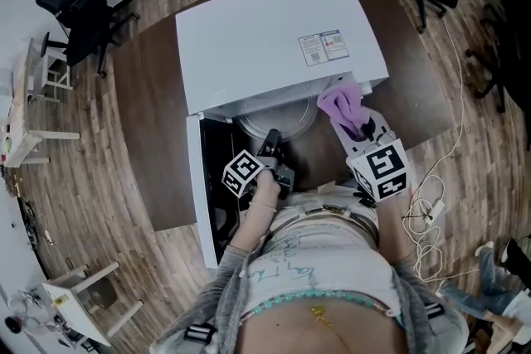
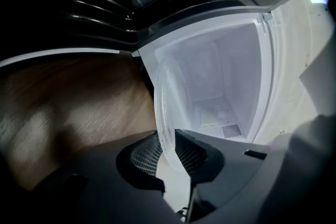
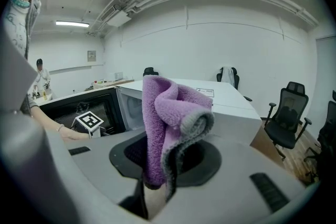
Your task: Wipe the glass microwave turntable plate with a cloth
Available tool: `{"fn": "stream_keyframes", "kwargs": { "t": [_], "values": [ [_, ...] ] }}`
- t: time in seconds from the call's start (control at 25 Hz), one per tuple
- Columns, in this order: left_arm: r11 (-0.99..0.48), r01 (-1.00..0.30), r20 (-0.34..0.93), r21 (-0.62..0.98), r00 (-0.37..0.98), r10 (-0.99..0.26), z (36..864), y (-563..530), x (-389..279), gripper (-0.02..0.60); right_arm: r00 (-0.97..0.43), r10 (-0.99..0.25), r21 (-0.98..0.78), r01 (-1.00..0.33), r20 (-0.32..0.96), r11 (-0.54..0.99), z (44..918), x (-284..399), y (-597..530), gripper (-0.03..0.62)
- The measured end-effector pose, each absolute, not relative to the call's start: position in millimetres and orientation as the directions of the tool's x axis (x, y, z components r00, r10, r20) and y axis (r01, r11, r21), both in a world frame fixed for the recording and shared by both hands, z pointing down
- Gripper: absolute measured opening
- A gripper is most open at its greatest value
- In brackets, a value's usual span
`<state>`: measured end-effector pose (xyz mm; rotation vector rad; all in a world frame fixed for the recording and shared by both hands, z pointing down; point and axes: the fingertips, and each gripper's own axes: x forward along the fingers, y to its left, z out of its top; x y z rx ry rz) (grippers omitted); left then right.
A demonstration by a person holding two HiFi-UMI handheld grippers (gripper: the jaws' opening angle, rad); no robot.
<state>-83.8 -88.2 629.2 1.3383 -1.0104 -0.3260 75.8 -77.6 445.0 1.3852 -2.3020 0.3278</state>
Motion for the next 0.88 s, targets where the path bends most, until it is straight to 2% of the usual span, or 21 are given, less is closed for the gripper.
{"fn": "stream_keyframes", "kwargs": {
  "t": [0.88],
  "values": [
    [0.251,-0.339,0.408,0.907,0.555,-0.725,634.1,-58.9,-80.9,0.080,-0.462,-0.656,0.048,-0.796,0.596,0.604,490.0,50.9,-86.8,0.107]
  ]
}}
